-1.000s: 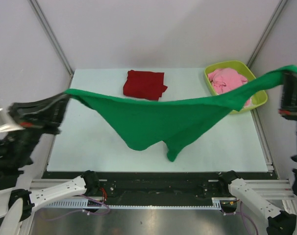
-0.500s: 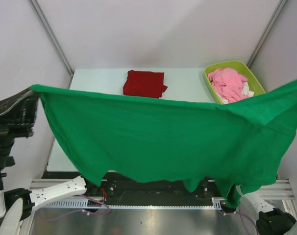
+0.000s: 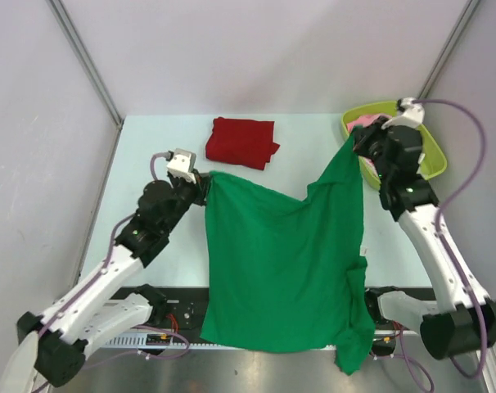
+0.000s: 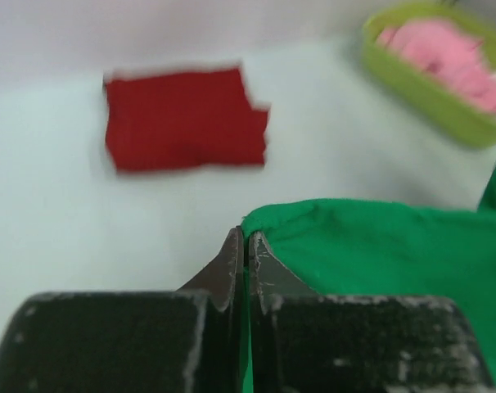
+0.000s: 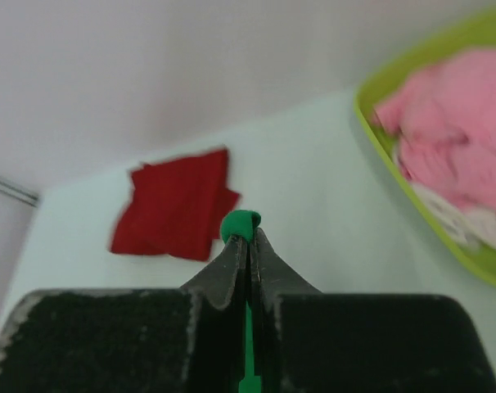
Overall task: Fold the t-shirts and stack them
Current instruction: Flatten the tshirt out
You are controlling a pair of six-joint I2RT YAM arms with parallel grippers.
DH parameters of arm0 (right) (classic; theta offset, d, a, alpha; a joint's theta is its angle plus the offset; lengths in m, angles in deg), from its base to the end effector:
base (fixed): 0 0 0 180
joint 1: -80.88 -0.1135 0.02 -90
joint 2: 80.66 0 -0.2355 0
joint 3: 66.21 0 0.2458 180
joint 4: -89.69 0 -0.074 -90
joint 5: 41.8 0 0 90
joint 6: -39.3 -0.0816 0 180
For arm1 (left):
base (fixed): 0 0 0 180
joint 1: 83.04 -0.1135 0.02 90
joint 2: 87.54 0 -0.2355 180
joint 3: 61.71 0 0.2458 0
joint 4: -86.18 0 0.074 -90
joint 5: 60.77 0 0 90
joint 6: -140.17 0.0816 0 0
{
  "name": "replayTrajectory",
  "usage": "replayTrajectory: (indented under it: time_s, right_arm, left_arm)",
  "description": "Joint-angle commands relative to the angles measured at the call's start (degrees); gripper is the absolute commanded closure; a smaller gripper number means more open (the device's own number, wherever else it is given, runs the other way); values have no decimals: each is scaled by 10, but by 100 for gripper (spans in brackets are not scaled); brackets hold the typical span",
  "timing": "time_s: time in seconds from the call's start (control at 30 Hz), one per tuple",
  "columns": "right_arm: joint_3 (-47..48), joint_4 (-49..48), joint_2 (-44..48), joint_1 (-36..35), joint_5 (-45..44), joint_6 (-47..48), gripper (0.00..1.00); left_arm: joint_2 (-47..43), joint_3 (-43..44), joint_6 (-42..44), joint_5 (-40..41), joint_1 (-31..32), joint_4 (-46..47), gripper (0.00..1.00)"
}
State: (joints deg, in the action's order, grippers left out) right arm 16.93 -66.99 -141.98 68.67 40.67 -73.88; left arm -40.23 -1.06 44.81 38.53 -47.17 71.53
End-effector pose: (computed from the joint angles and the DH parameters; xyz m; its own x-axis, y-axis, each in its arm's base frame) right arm 0.2857 0.0509 0.4074 -0.0557 0.3872 -0.9203 -0.0650 0.9184 0.3903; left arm 0.2135 -0.1381 0.3398 -0.0602 -0.0702 -0.9957 0.4436 0.8917 -0.0897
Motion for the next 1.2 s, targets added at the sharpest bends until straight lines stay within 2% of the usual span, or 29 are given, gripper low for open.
replayTrajectory:
  time_s: [0.0, 0.03, 0.1, 0.2, 0.3, 0.43, 0.6, 0.73, 0.9, 1.03, 1.17]
  right_arm:
    - [-57, -78, -42, 18, -67, -27, 100]
    - [-67, -86, -56, 22, -75, -27, 100]
    - [-80, -112, -101, 29, -89, -36, 100]
    - [-81, -132, -156, 45, -93, -44, 100]
    - [-81, -160, -185, 57, -84, -56, 100]
    - [-81, -219, -207, 61, -76, -55, 100]
    - [-70, -287, -227, 64, -63, -39, 100]
    - [14, -243, -302, 64, -50, -34, 100]
    - [72, -215, -409, 64, -42, -42, 100]
    - [93, -236, -424, 64, -43, -44, 100]
    - [98, -272, -391, 54, -38, -31, 100]
  left_arm:
    - [40, -90, -128, -107, -103, 157, 100]
    - [54, -100, -155, -117, -140, 180, 100]
    - [104, -96, -176, -122, -168, 191, 100]
    - [160, -63, -188, -156, -234, 197, 100]
    - [229, -2, -178, -174, -265, 177, 100]
    - [280, 69, -162, -185, -292, 167, 100]
    - [331, 106, -155, -199, -326, 186, 100]
    - [390, 148, -152, -213, -340, 176, 100]
    - [466, 168, -173, -227, -352, 183, 100]
    - [485, 176, -184, -238, -357, 205, 100]
    - [464, 175, -206, -257, -375, 235, 100]
